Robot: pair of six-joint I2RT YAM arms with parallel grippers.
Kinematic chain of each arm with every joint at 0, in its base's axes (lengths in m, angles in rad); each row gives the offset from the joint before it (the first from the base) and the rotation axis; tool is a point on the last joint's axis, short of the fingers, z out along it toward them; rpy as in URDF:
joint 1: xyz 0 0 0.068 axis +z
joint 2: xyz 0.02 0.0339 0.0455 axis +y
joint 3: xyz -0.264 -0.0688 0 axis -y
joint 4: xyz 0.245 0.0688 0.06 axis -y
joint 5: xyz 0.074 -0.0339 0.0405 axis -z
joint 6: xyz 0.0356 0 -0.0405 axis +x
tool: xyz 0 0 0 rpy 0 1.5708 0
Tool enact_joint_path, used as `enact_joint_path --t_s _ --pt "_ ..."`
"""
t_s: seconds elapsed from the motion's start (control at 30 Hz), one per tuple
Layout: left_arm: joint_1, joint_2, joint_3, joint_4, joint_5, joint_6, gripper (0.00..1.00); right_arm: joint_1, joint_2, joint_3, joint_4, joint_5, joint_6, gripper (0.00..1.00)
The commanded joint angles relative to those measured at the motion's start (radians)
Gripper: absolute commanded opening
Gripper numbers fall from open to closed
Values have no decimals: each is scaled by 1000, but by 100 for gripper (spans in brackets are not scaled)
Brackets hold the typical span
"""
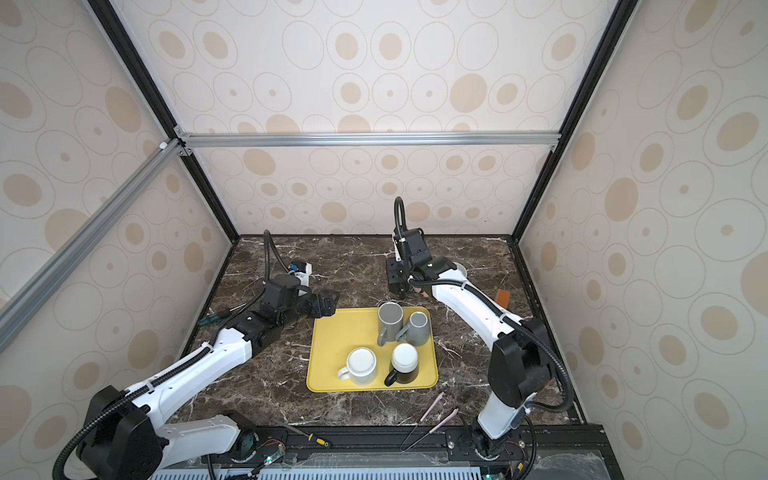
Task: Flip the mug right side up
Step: 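Open the right gripper, releasing the black mug, and raise it, then move the left gripper over the upside-down white mug on the tray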
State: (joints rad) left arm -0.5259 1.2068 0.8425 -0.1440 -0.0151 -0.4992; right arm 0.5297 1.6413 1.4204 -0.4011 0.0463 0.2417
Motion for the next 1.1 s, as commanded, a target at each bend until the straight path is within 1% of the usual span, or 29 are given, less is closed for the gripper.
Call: enact_joint_path --t_s 0.0,0.13,0.23,0.37,0.43,0.6,0.77,0.83,0.9,1.07 --pt "-30 -35 33 -92 -88 63 100 16 -54 -47 51 -104 -70 43" --pt "-66 -103 -10 -126 -44 95 99 16 -77 3 -81 -119 -56 43" --pt "-89 -145 -12 -207 -35 106 97 32 -140 -33 -73 -99 -45 43" --pt "-116 -173 -12 -302 -3 108 95 72 -219 -97 -58 -69 -76 42" --pt "-153 -183 -19 -327 14 98 94 77 -247 -120 -64 -72 -78 42" --pt "-260 -181 -16 -391 -2 90 92 81 -289 -175 -51 -43 -51 42" --pt "-351 -179 -6 -424 2 77 86 81 -302 -195 -52 -25 -52 42" --pt "-376 -166 -6 -445 -11 39 81 82 -304 -195 -59 -15 -60 42" --pt "-405 -159 -25 -436 8 4 79 82 -307 -194 -63 -10 -68 42" --pt "-504 -130 -52 -427 11 -55 76 82 -318 -205 -54 3 -75 42"
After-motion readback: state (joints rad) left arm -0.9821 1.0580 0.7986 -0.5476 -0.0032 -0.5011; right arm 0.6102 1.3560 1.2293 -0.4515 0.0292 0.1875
